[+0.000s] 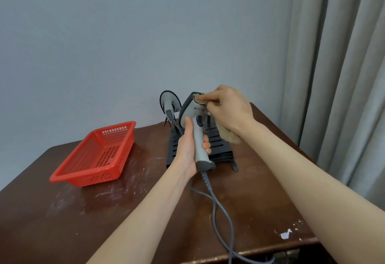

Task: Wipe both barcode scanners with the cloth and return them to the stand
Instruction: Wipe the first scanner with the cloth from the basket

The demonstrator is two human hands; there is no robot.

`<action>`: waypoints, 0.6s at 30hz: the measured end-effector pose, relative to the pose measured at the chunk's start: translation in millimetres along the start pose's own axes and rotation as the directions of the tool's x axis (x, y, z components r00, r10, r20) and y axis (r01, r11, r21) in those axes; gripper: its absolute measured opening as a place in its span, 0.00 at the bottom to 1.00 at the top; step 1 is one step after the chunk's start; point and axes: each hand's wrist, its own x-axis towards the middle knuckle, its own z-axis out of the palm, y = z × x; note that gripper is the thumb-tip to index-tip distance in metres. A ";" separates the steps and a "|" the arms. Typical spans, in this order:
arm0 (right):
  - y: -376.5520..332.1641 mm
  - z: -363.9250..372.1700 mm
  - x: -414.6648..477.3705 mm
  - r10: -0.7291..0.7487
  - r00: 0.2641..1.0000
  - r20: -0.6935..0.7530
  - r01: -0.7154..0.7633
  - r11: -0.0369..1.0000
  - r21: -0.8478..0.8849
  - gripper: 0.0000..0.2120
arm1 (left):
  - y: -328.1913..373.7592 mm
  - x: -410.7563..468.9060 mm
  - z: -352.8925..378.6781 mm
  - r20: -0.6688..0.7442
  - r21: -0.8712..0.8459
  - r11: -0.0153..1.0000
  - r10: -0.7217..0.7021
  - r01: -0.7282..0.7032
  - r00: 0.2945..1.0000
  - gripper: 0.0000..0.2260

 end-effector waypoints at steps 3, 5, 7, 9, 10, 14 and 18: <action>11.5 -3.1 0.6 0.073 0.997 -0.010 -0.073 0.993 -0.091 0.16 | 1.5 0.8 0.5 -0.006 -0.023 1.000 -0.002 0.001 1.000 0.24; 13.6 -3.8 0.0 0.102 0.995 -0.014 -0.103 0.988 -0.112 0.16 | -0.9 0.9 1.1 0.001 -0.029 1.000 -0.009 0.009 1.000 0.24; 9.5 -2.9 -1.2 0.071 0.997 -0.016 -0.072 0.993 -0.093 0.16 | -4.8 1.1 2.3 0.013 -0.056 0.998 -0.012 0.012 1.000 0.24; 2.6 -2.1 -2.7 0.012 1.000 0.000 -0.012 1.000 -0.024 0.16 | -7.5 1.5 3.1 0.024 -0.066 0.998 -0.011 0.013 1.000 0.24; 0.1 -1.5 -3.2 -0.015 1.000 0.015 0.015 1.000 0.003 0.16 | -8.5 1.3 3.2 0.028 -0.068 0.998 -0.012 0.014 1.000 0.24; 4.8 -2.1 -2.0 -0.003 1.000 0.007 0.003 0.998 -0.070 0.16 | -9.1 -0.6 -0.6 0.022 -0.083 0.996 -0.011 0.013 1.000 0.25; 6.2 -0.2 -2.3 0.058 0.998 -0.016 -0.060 0.989 -0.133 0.16 | -9.8 -3.7 -3.5 0.009 -0.090 0.996 -0.022 0.022 1.000 0.24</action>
